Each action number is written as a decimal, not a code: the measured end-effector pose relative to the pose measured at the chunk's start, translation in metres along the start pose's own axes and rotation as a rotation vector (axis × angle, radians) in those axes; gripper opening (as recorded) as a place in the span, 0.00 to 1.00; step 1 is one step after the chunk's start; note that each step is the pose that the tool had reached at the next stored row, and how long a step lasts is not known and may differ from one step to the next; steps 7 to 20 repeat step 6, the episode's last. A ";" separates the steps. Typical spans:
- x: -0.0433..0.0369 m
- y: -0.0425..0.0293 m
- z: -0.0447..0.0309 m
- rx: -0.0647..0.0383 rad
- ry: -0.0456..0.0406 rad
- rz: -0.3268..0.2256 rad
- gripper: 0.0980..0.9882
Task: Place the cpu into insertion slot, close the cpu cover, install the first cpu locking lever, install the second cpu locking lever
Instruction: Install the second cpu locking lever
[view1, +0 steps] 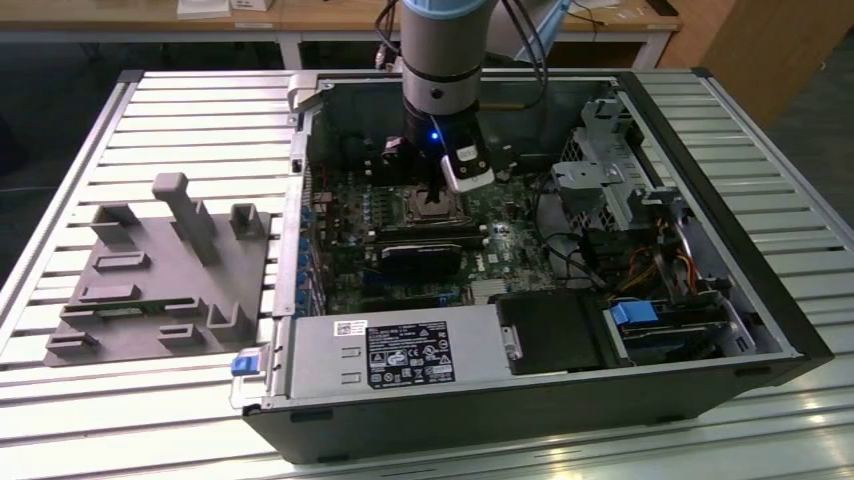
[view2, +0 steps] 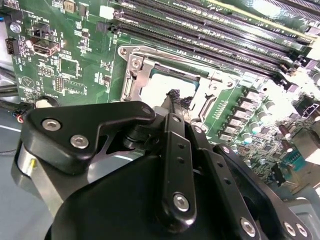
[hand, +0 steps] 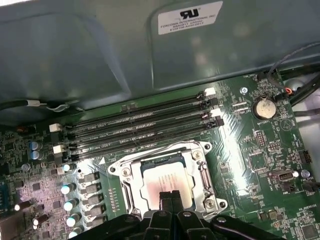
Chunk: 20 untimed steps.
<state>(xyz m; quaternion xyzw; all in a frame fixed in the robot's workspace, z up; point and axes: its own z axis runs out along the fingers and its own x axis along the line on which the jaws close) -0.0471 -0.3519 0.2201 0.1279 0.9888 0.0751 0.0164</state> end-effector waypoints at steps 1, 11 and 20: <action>0.0001 0.0003 0.0001 0.001 -0.0001 0.000 0.00; 0.0001 0.0003 0.0000 0.001 -0.0002 0.000 0.00; 0.0001 0.0003 0.0000 0.001 -0.0002 0.000 0.00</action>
